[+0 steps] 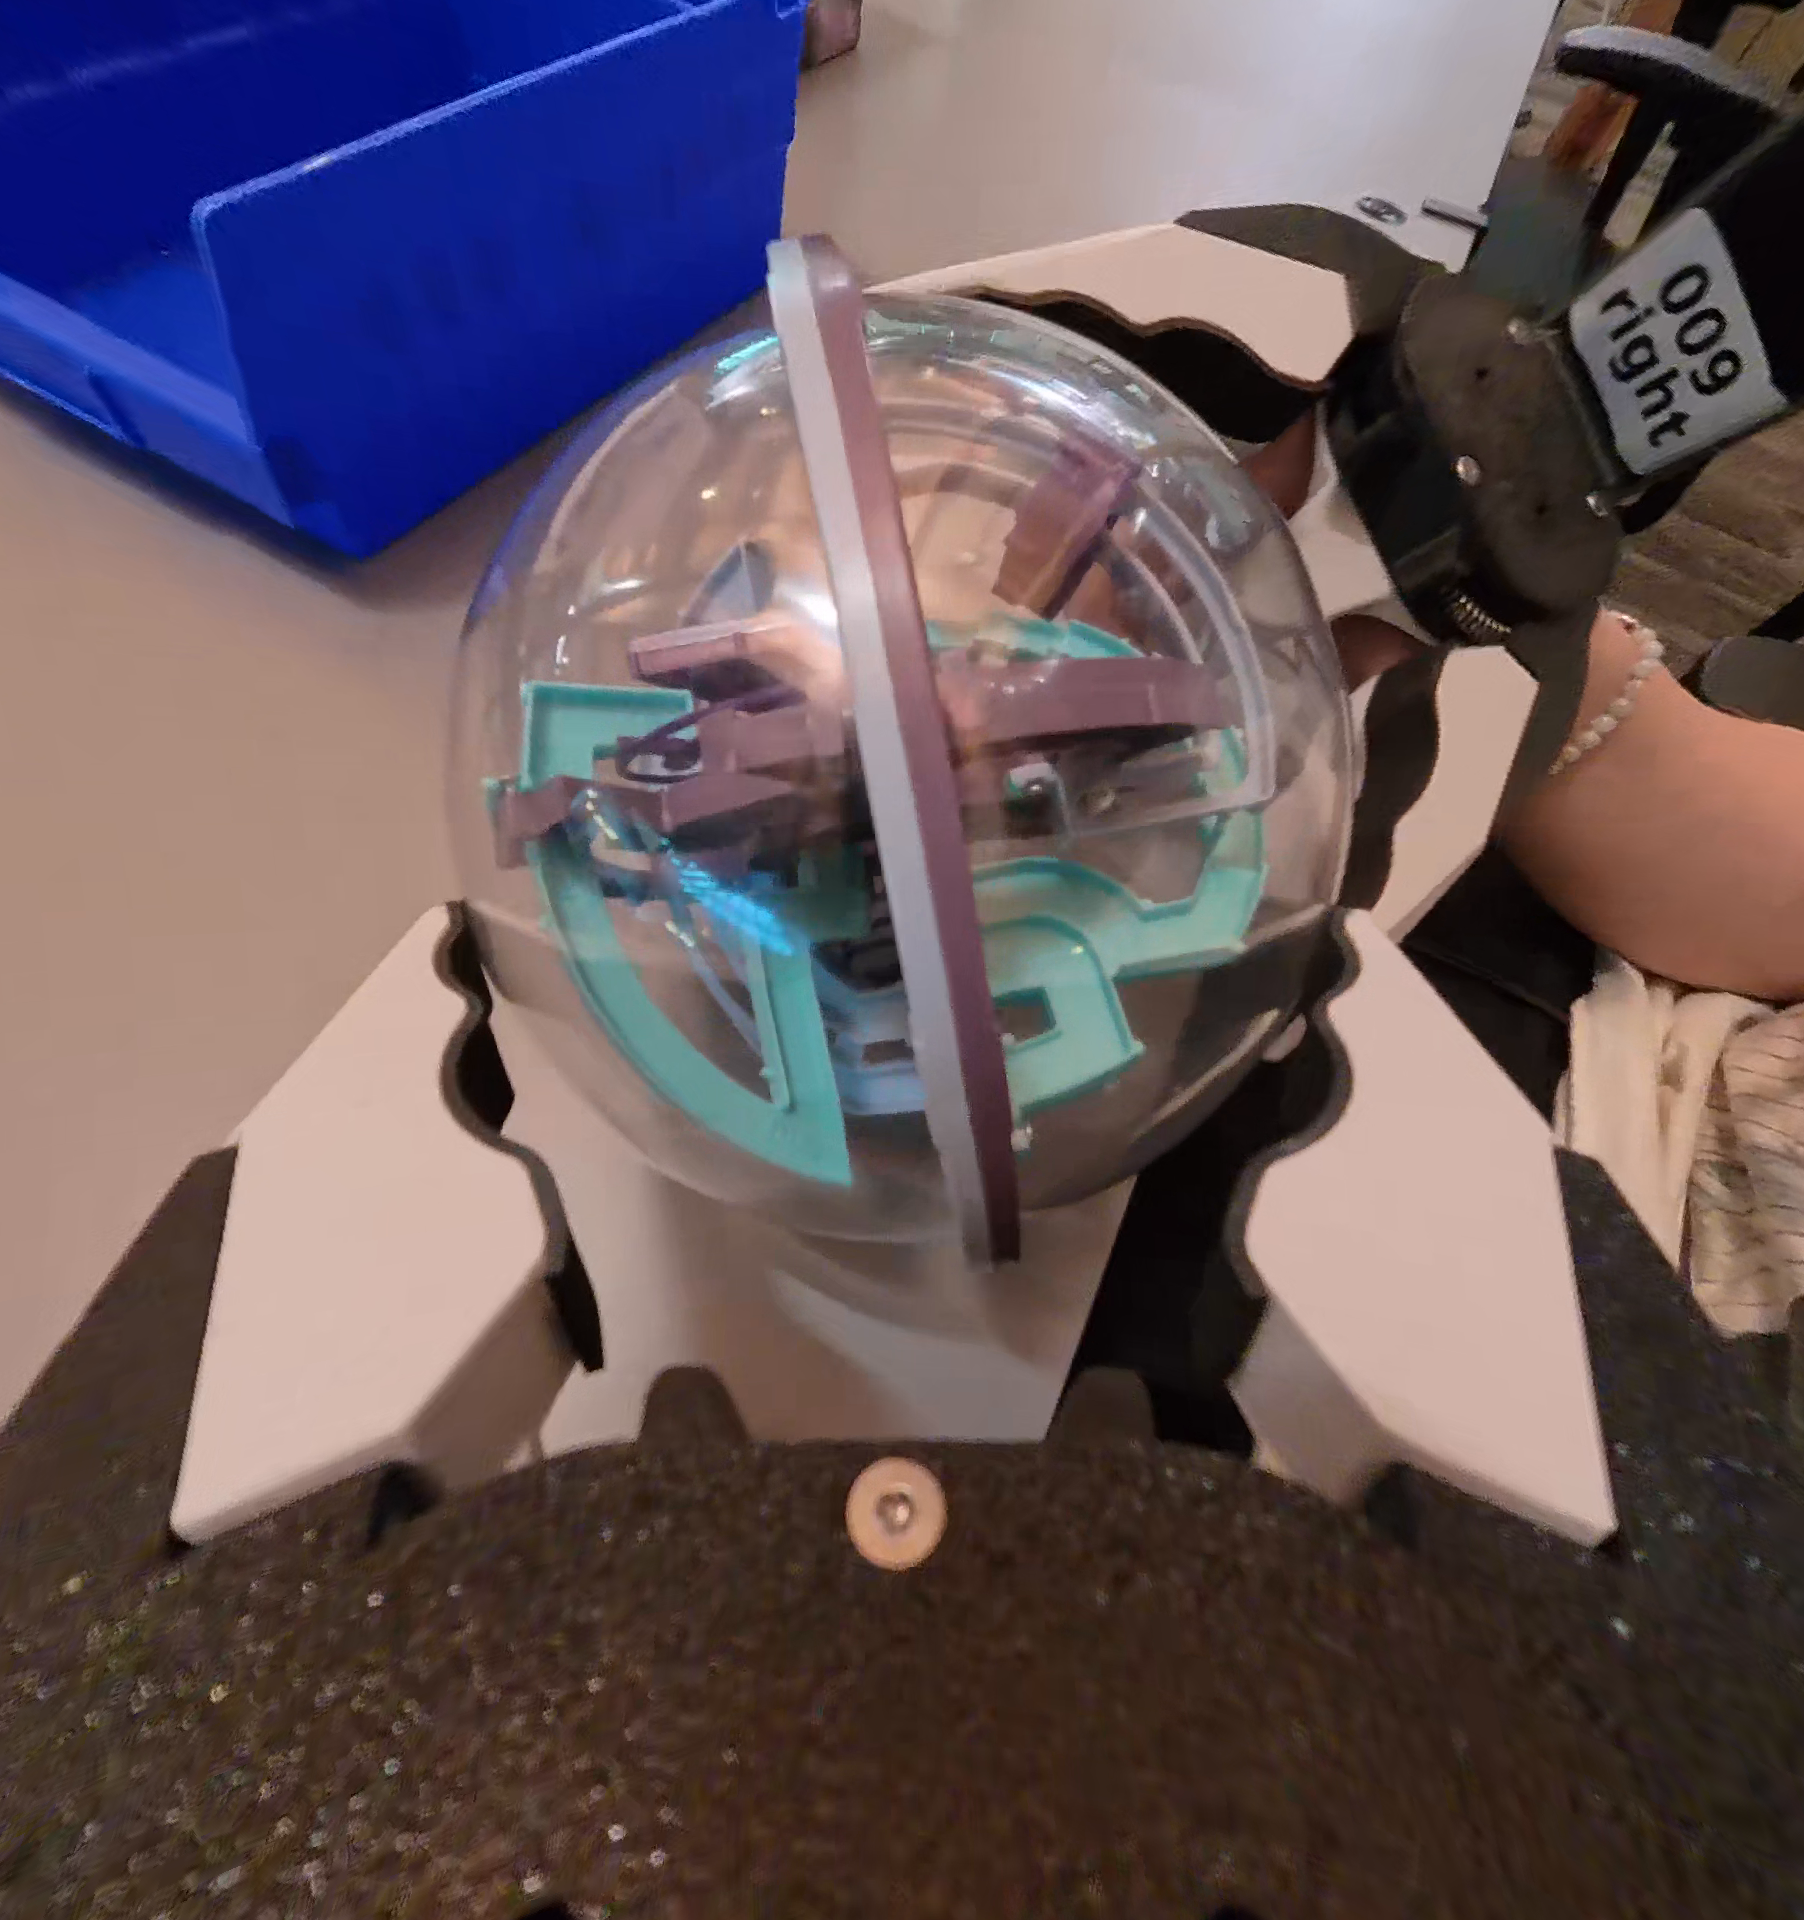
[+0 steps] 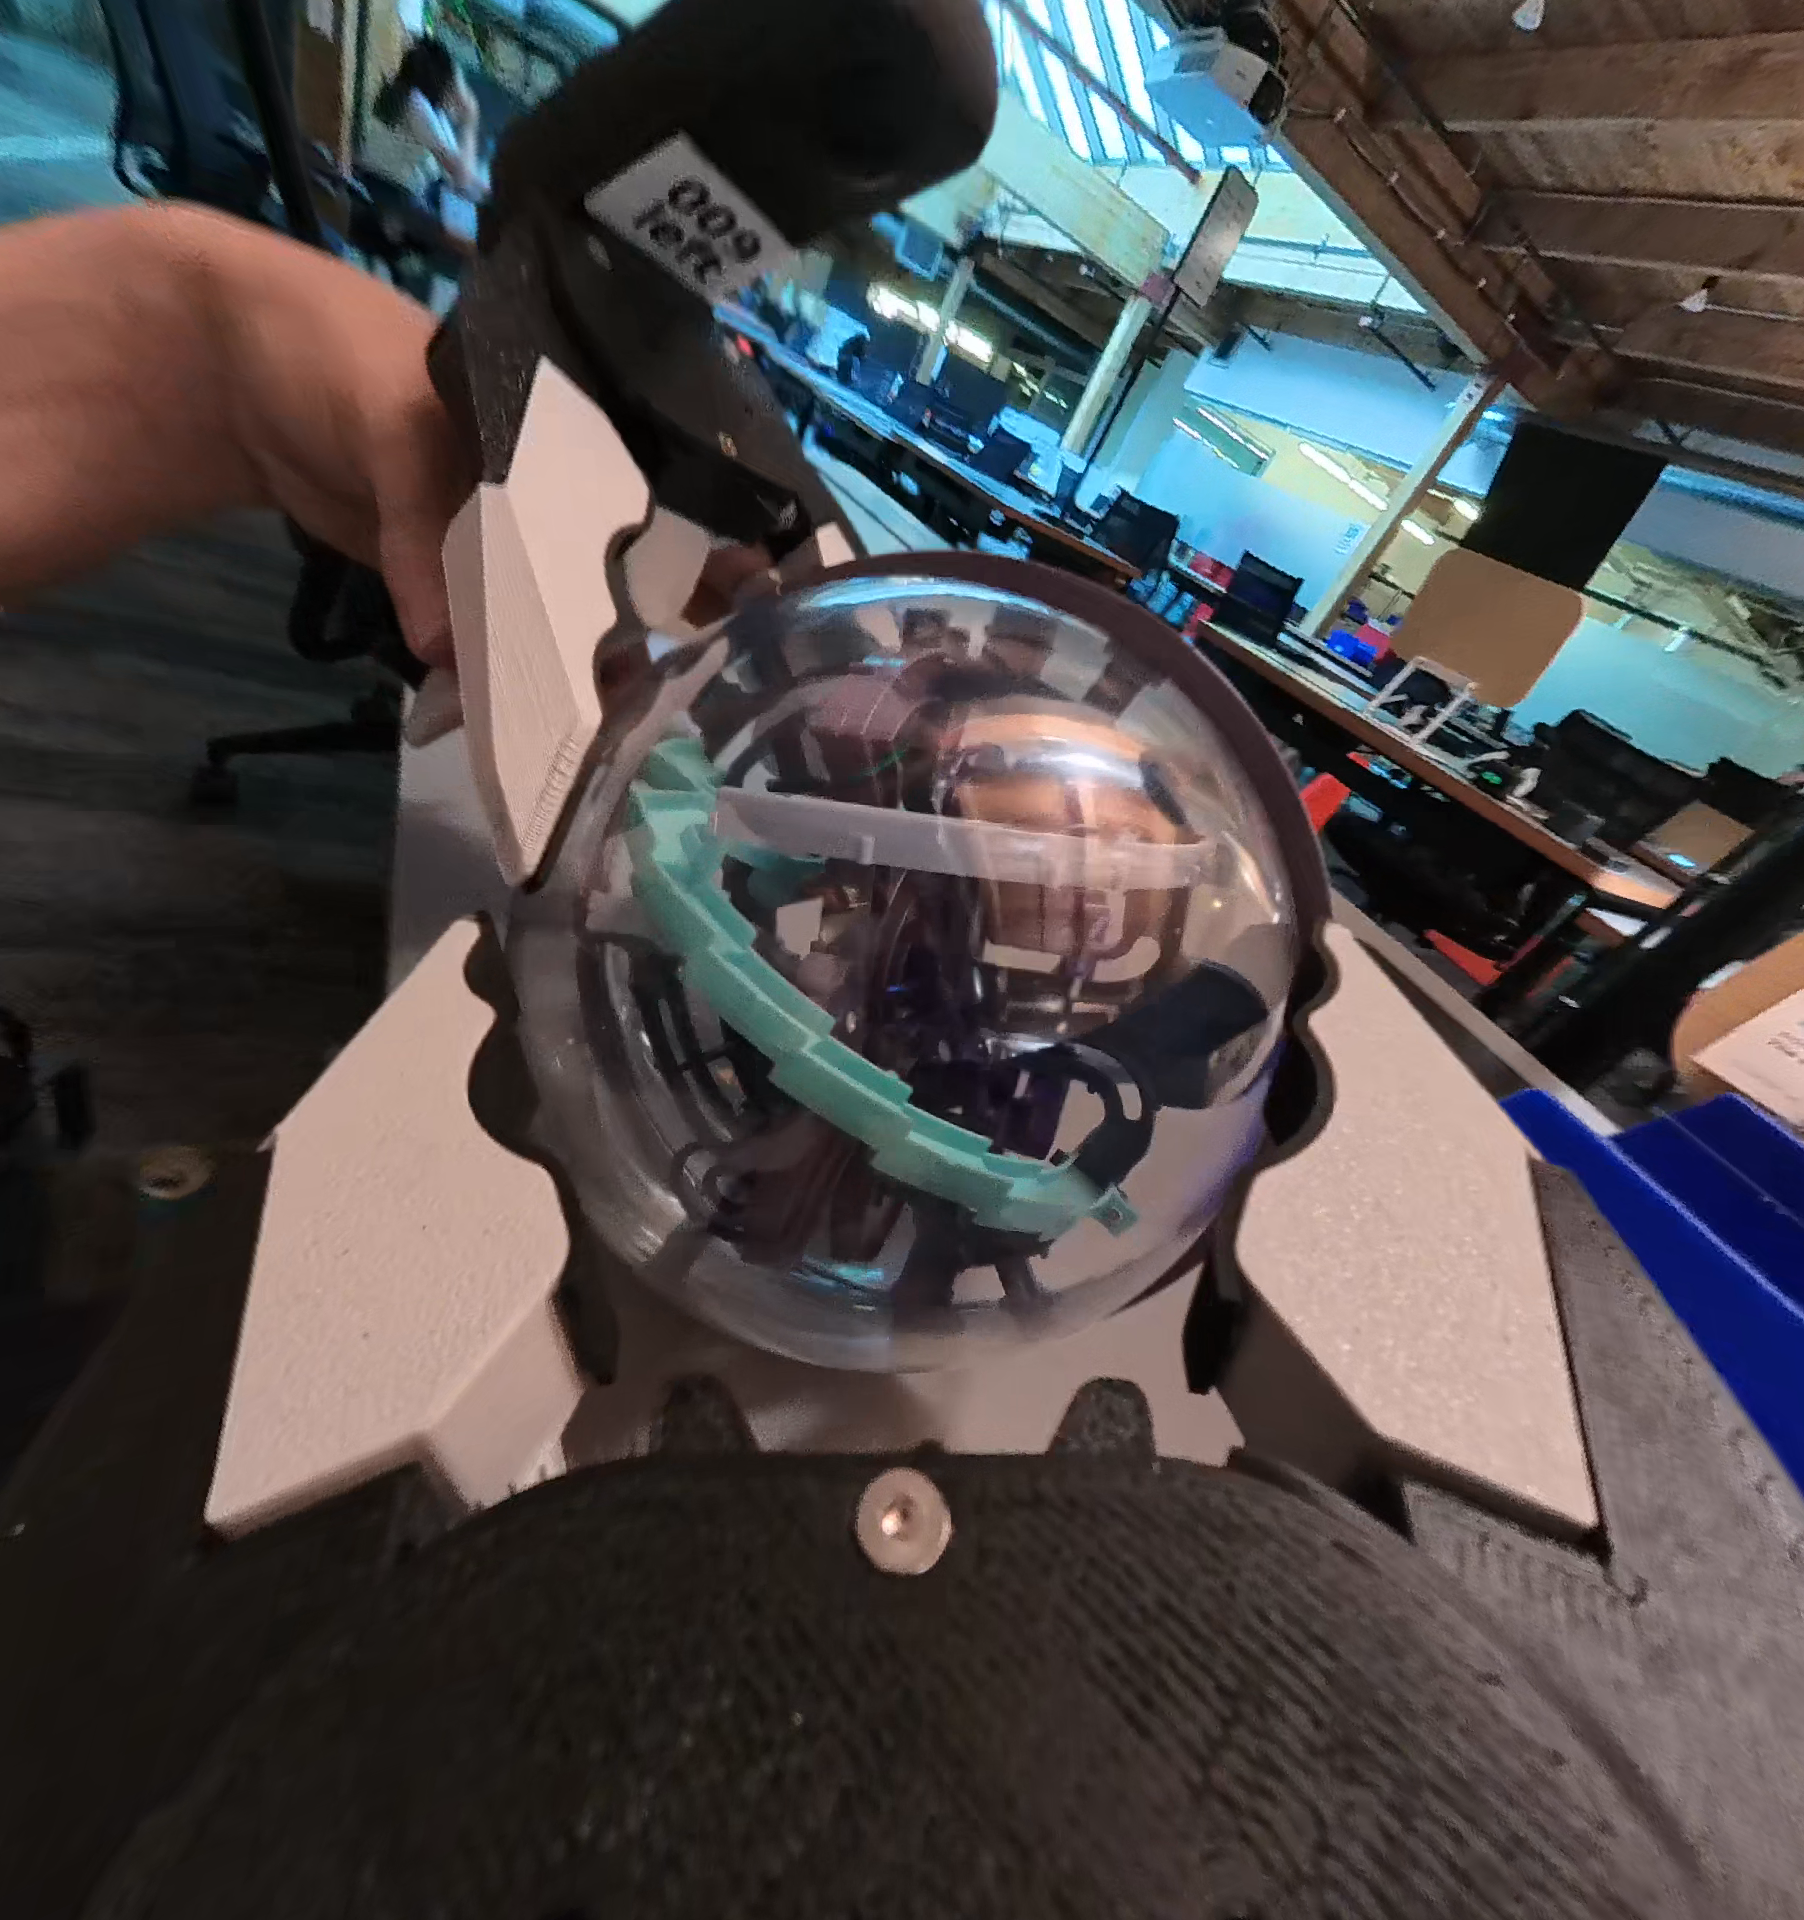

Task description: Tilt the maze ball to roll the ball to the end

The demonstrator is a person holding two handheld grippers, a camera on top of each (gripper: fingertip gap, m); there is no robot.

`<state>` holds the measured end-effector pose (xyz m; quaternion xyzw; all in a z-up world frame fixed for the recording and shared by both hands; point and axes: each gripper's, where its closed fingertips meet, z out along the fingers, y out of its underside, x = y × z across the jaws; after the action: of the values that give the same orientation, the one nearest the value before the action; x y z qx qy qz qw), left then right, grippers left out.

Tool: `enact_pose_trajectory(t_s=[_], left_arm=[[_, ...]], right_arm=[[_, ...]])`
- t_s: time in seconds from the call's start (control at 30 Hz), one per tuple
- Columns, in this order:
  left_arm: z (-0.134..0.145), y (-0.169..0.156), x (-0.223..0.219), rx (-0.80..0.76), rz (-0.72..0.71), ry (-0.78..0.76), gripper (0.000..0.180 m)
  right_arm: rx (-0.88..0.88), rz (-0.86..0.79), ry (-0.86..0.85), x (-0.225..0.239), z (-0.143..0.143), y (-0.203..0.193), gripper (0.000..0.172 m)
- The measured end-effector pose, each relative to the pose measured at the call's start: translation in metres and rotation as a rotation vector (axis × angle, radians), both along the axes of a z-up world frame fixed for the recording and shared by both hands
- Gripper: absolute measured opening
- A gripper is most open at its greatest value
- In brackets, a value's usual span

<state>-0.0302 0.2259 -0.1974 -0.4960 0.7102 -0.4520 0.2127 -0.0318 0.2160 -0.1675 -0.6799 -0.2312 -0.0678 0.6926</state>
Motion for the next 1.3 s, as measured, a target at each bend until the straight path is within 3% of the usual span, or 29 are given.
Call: enact_pose_trajectory(t_s=[0.17,0.3,0.53,0.93,1.1,1.3], left_arm=[[0.0,0.002,0.005,0.1,-0.01,-0.045,0.147],[0.0,0.001,0.007,0.2,-0.034,-0.098,0.143],[0.002,-0.001,0.01,0.21,-0.038,-0.12,0.142],[0.032,0.007,0.017,-0.259,0.147,-0.071,0.134],[0.032,0.01,0.011,-0.2,0.104,-0.106,0.133],[0.03,0.011,0.009,-0.059,0.064,-0.16,0.133]], right_arm=[[-0.029,-0.062,-0.103,0.005,-0.004,0.001,0.146],[-0.013,-0.03,-0.019,0.01,0.002,-0.007,0.145],[-0.026,-0.029,-0.018,0.016,-0.001,-0.012,0.139],[0.004,-0.069,-0.109,0.008,-0.002,-0.003,0.141],[-0.009,-0.055,-0.187,0.001,-0.005,-0.004,0.143],[0.051,-0.051,-0.098,0.006,0.009,-0.008,0.126]])
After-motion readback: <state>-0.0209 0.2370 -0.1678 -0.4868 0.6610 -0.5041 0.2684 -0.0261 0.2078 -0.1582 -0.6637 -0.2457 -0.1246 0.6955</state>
